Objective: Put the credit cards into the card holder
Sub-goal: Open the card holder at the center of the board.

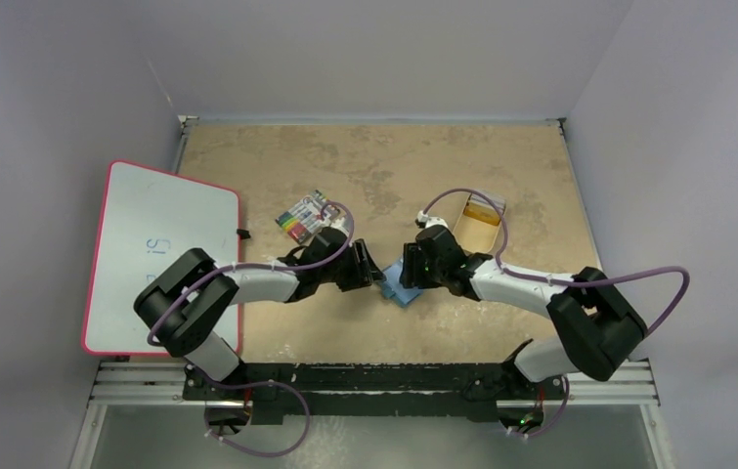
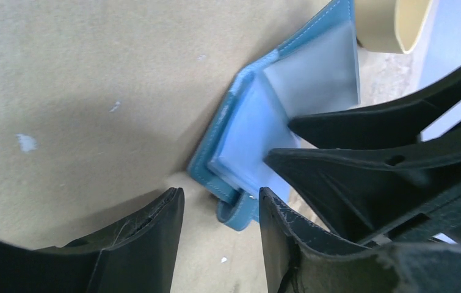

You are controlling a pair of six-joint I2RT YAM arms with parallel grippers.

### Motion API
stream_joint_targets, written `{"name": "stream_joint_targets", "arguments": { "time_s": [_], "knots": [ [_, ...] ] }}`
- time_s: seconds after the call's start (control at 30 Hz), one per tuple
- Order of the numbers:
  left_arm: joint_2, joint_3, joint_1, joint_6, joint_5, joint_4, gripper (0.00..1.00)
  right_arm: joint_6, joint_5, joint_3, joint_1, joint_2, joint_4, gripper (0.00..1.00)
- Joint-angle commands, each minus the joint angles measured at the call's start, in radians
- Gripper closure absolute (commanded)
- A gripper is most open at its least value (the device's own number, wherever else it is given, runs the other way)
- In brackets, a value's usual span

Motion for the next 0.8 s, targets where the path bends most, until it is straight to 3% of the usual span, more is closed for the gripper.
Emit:
{"name": "stream_joint_targets", "arguments": {
  "time_s": [0.0,0.23,0.77],
  "knots": [
    [0.007,-0.006,-0.004,-0.054,0.057,0.133,0.51,-0.016,0.016,-0.014,0.000,0.014,0.016,0.45],
    [0.066,-0.001,0.004,-0.068,0.040,0.159,0.48,-0.002,0.011,-0.022,-0.008,0.017,0.017,0.45],
    [0.045,-0.077,0.002,-0.194,-0.074,0.163,0.48,0.029,-0.014,-0.052,-0.039,-0.005,0.045,0.47]
  ]
}}
